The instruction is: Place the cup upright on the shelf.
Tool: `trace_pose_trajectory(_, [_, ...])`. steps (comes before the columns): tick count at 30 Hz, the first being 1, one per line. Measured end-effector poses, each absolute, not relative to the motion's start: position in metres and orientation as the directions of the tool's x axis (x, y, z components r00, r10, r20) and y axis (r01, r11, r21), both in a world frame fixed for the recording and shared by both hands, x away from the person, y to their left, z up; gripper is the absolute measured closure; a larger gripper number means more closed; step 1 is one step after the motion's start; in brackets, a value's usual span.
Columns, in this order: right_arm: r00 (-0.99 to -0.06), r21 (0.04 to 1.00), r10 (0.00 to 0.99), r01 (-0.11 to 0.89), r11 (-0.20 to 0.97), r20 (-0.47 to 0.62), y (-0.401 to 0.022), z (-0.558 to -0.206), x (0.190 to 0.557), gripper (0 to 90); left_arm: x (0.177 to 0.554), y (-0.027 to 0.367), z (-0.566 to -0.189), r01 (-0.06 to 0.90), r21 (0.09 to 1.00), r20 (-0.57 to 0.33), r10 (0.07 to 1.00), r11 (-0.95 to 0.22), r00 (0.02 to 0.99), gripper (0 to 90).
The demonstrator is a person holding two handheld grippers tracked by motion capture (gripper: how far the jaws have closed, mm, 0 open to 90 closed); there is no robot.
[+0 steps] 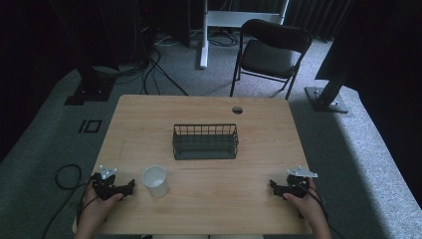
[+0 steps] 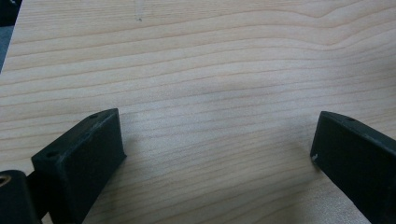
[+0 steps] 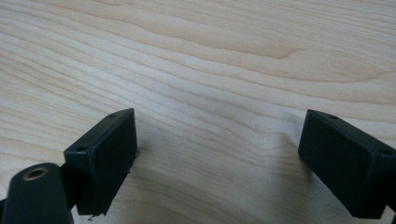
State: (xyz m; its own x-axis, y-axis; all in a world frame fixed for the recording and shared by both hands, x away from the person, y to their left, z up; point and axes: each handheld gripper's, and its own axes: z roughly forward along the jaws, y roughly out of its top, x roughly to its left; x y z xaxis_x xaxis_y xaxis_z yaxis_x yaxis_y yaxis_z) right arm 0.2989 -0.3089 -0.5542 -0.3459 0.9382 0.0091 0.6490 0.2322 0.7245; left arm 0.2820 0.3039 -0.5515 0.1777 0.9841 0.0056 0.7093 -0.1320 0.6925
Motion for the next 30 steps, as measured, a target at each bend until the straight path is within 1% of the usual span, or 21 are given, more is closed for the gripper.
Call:
trace_pose_trajectory(27, [-0.354, 0.724, 0.935, 0.647, 0.240, 0.005, -0.3069, -0.5540, 0.2998, 11.0, 0.2820, 0.3039, -0.5514, 0.709, 0.692, 0.006, 0.984, -0.132, 0.178, 2.8])
trace_pose_trajectory(30, [-0.356, 0.720, 0.935, 0.648, 0.248, -0.002, -0.3048, -0.5526, 0.3016, 12.7, 0.2820, 0.3039, -0.5514, 0.709, 0.692, 0.006, 0.984, -0.132, 0.177, 2.8])
